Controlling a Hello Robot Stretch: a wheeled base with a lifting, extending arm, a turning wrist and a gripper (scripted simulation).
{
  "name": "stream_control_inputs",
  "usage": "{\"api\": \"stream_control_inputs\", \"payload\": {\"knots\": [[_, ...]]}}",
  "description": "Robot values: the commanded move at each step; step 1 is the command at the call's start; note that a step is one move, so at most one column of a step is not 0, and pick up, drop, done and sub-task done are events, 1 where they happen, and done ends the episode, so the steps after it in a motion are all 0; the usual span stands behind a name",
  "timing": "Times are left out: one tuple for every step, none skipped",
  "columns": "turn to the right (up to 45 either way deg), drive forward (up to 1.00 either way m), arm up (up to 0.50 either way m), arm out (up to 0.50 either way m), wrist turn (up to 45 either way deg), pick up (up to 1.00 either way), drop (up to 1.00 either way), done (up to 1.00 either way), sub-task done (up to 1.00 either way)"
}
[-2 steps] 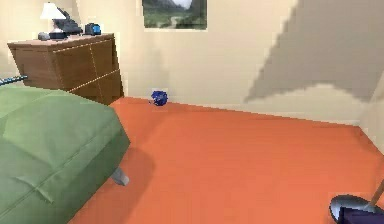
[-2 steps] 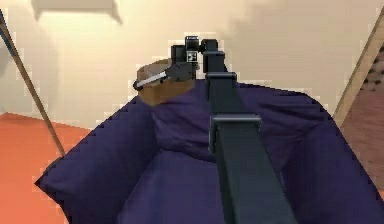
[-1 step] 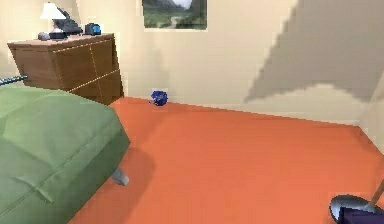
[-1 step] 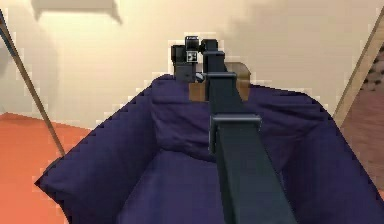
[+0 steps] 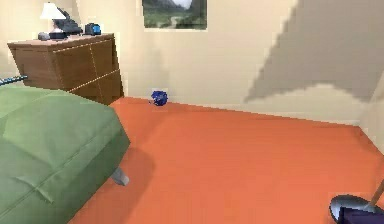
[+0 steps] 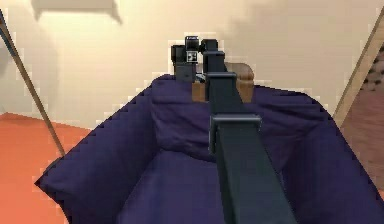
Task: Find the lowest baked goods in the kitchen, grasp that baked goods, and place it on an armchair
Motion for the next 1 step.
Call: {"api": "stream_control_inputs", "payload": {"knots": [[0.0, 0.00, -0.34, 0.00, 0.0, 0.00, 0.00, 0.00, 0.00]]}}
